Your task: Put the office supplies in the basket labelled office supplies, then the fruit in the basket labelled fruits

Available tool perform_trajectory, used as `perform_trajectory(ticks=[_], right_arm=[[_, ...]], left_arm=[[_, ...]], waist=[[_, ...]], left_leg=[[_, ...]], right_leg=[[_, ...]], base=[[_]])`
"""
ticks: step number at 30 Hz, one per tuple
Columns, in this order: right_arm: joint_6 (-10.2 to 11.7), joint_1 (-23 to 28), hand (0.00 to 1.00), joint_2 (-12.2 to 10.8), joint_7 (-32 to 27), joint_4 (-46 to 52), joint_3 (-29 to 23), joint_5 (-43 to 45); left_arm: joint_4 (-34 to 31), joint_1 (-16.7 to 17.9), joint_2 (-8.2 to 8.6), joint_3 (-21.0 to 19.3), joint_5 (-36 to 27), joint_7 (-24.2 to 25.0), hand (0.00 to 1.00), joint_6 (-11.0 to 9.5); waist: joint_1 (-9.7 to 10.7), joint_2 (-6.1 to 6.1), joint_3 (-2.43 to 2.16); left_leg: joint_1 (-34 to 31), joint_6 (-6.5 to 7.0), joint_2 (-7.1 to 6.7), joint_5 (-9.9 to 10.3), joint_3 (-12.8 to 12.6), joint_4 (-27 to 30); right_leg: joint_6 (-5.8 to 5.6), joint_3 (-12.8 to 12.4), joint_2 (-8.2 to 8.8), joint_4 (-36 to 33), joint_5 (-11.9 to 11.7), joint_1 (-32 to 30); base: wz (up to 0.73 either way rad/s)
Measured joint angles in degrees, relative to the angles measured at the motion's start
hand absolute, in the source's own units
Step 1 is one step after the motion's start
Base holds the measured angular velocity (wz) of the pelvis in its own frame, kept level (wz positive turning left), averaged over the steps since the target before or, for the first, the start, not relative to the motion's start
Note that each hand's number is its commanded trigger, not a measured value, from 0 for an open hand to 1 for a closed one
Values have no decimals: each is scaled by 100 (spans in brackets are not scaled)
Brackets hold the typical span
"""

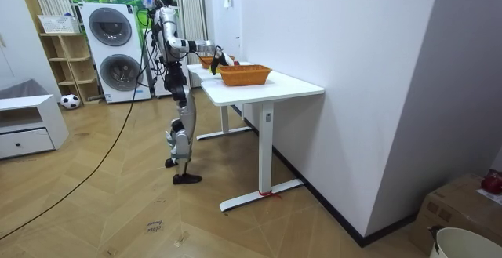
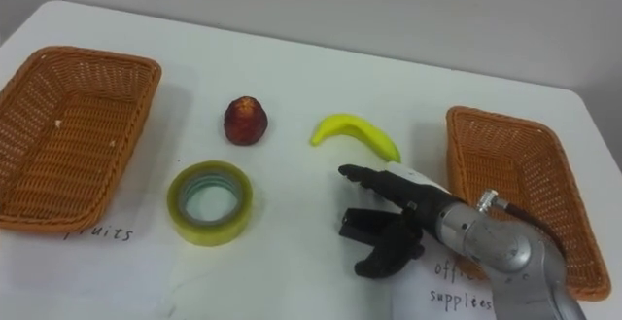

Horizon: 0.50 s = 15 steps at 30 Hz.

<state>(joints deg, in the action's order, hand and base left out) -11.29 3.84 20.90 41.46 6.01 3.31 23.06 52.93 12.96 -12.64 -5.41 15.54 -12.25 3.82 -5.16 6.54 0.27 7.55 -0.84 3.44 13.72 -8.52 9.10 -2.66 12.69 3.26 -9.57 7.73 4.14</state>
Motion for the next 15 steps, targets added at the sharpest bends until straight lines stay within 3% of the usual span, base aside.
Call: perform_trajectory(ticks=[7,15], right_arm=[[1,1,0,-20,-6,-49,0,197],[-3,40,0,-19,-6,-50,2,255]], left_arm=[[-2,60,-1,-8,34,0,0,20],[-8,34,-4,-5,35,5,0,113]], waist=[[-2,8,-5],[15,81,-52]], left_leg=[[-11,0,-4,1,14,-30],[-20,0,-10,0,79,2]], right_leg=[[4,14,1,-12,-2,-12],[4,11,2,-12,-3,-10]], base=[[0],[1]])
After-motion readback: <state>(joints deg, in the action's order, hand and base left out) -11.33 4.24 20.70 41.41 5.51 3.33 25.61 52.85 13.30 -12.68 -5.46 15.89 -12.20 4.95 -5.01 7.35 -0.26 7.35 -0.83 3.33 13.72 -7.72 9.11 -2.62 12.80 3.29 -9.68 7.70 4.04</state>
